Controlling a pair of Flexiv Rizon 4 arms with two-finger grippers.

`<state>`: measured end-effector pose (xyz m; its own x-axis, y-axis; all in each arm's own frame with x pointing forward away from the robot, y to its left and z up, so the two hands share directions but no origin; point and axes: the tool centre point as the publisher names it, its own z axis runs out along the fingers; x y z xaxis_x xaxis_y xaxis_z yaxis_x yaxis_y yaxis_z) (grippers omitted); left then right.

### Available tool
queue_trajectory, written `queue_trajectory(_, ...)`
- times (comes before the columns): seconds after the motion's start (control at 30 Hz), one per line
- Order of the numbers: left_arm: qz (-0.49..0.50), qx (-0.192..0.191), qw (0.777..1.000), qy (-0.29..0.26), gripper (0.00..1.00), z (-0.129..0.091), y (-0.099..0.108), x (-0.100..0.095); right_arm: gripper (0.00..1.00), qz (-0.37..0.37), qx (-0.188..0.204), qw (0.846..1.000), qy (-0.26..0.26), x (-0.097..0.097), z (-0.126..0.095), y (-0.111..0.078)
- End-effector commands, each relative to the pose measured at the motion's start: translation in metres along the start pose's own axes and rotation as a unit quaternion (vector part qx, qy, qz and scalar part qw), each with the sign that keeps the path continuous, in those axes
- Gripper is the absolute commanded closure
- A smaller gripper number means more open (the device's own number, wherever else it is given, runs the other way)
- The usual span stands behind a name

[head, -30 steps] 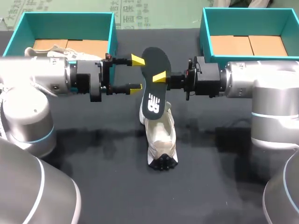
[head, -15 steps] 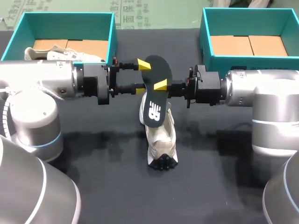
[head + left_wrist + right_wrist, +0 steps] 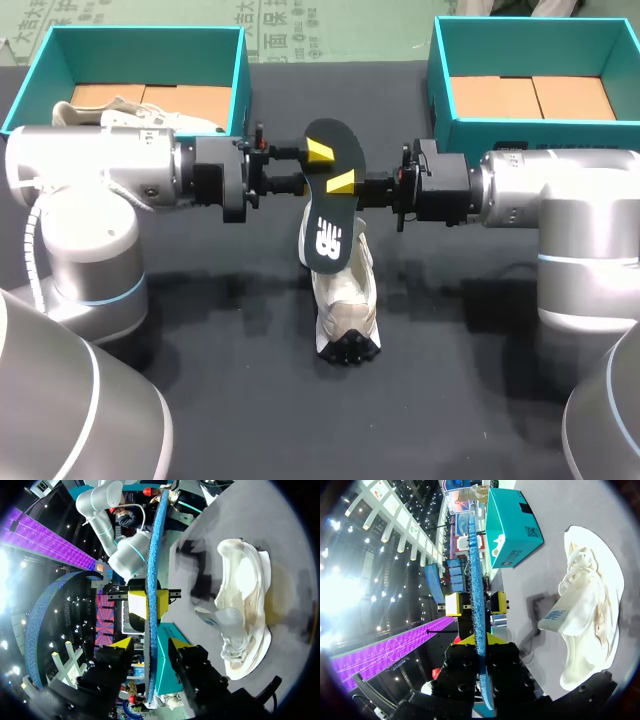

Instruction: Take the shoe out of the shoebox, open the shoe tongue, remove and reinsert the insole, then place the shoe into the shoebox

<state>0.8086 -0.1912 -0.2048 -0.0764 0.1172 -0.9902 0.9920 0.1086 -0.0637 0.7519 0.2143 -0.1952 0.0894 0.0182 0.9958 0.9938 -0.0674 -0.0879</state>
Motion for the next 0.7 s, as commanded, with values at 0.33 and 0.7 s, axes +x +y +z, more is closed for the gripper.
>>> queue_trajectory(0.33,0.006,-0.003,1.000,-0.005,0.78,0.0111,-0.0013,0.0019,1.00,0.000,0.003,1.000,0.000,-0.0001,0.0012,0.0009)
queue_trajectory(0.7,0.012,-0.006,1.000,-0.006,0.81,0.0127,0.0008,0.0015,1.00,0.001,0.000,1.000,0.001,-0.0009,0.0004,0.0010)
